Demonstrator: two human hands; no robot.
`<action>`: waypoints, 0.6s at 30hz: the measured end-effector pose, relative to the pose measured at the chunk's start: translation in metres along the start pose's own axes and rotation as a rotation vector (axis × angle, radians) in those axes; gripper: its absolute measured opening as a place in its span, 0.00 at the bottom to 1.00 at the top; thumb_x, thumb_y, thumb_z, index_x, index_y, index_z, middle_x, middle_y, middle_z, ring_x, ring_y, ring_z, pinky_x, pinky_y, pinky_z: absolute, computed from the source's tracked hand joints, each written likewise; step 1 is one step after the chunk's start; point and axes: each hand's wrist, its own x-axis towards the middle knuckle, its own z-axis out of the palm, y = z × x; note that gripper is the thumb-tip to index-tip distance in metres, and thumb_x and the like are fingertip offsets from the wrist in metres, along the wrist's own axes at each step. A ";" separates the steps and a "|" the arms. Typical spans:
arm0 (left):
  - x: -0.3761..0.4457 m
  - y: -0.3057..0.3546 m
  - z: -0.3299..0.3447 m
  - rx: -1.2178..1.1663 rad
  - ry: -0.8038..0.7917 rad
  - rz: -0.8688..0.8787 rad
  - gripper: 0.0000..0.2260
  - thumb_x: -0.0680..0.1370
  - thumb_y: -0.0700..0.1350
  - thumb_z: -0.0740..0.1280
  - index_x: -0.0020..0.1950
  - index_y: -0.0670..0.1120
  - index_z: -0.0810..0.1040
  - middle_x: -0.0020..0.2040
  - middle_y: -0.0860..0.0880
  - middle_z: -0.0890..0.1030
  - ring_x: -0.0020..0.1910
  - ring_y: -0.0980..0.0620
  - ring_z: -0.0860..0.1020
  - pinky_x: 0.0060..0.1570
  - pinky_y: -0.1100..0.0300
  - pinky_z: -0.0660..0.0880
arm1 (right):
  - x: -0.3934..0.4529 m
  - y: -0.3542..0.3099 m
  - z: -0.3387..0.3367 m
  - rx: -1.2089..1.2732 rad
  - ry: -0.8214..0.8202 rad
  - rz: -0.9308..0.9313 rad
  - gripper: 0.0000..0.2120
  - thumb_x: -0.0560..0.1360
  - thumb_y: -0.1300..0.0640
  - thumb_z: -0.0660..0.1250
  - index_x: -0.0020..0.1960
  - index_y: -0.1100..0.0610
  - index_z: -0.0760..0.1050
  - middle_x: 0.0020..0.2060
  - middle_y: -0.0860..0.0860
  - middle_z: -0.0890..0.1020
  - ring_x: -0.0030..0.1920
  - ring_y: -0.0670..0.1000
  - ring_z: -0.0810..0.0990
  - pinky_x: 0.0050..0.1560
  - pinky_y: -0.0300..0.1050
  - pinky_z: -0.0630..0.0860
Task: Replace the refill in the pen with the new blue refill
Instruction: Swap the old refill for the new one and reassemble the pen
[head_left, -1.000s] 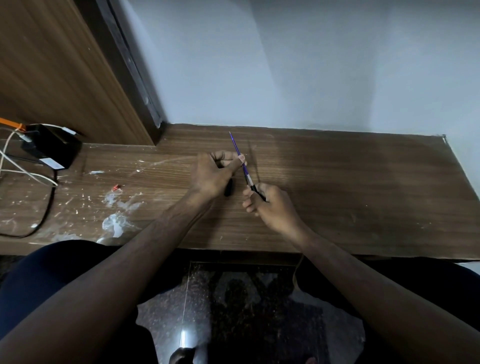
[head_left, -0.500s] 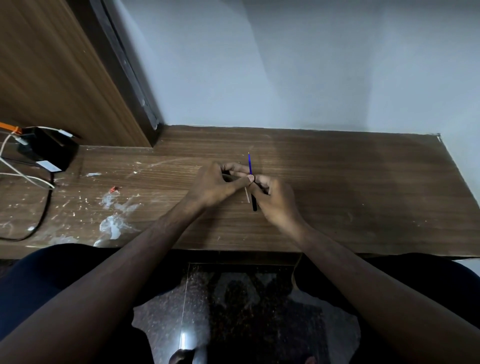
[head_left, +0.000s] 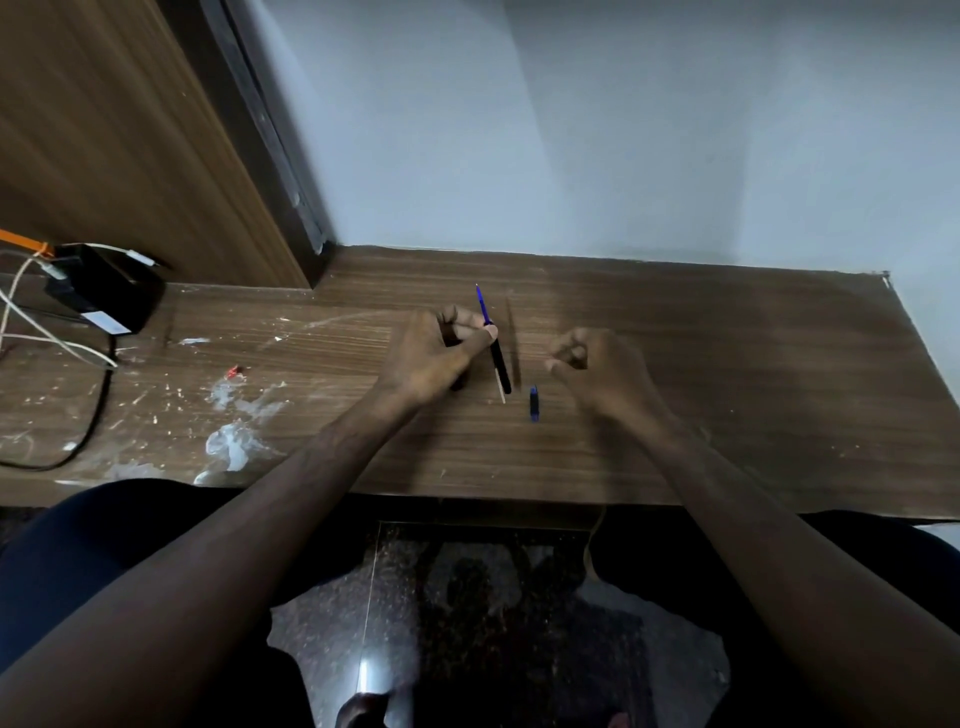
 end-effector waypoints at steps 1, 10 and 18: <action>0.000 0.000 -0.001 -0.006 0.005 0.001 0.04 0.80 0.51 0.76 0.50 0.52 0.86 0.45 0.52 0.90 0.42 0.52 0.88 0.46 0.58 0.81 | 0.000 0.004 0.001 -0.024 0.004 0.014 0.10 0.79 0.56 0.73 0.60 0.57 0.82 0.52 0.50 0.86 0.50 0.46 0.83 0.51 0.38 0.78; -0.004 -0.009 0.004 0.113 -0.039 -0.029 0.06 0.78 0.51 0.77 0.51 0.50 0.88 0.41 0.53 0.89 0.37 0.58 0.83 0.53 0.55 0.81 | -0.006 0.013 0.043 -0.036 -0.039 0.047 0.14 0.71 0.56 0.82 0.51 0.55 0.79 0.38 0.47 0.82 0.38 0.43 0.81 0.41 0.34 0.76; -0.009 -0.010 0.000 0.180 -0.047 -0.019 0.07 0.77 0.49 0.78 0.53 0.49 0.88 0.43 0.54 0.89 0.43 0.59 0.86 0.50 0.64 0.80 | -0.002 0.014 0.052 0.027 -0.044 0.049 0.14 0.75 0.60 0.78 0.58 0.59 0.81 0.44 0.49 0.85 0.41 0.45 0.85 0.43 0.34 0.78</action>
